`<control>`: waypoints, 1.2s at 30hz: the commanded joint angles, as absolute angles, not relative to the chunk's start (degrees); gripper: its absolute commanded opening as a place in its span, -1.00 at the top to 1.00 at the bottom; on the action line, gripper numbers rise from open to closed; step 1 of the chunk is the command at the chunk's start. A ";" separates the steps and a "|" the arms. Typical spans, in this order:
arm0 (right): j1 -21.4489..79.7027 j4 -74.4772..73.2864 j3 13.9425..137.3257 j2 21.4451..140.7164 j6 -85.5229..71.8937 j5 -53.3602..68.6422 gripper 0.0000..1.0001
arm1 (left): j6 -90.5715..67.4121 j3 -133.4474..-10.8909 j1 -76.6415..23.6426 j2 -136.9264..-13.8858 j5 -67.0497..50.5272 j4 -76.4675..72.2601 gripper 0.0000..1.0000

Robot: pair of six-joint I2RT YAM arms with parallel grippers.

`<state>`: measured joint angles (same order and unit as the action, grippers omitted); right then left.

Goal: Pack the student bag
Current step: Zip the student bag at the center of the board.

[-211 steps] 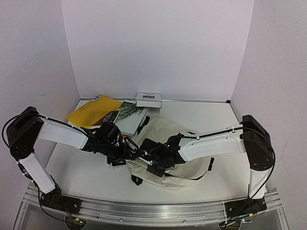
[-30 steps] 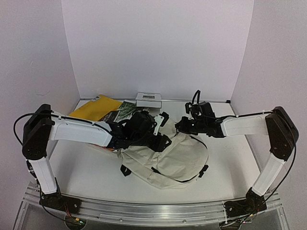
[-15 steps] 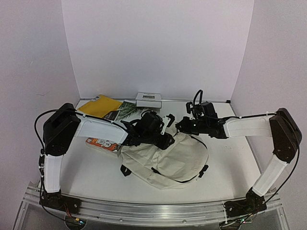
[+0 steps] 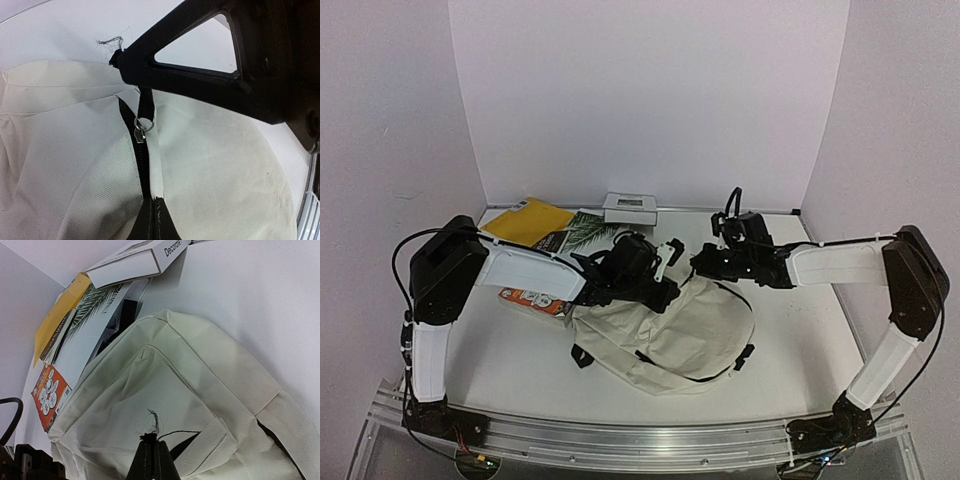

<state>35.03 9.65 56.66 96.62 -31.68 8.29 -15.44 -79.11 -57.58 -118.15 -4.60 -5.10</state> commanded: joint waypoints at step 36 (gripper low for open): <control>26.38 0.51 67.05 93.87 -22.84 17.70 -0.23 | -30.32 -72.81 -54.98 -100.10 1.29 7.94 -0.33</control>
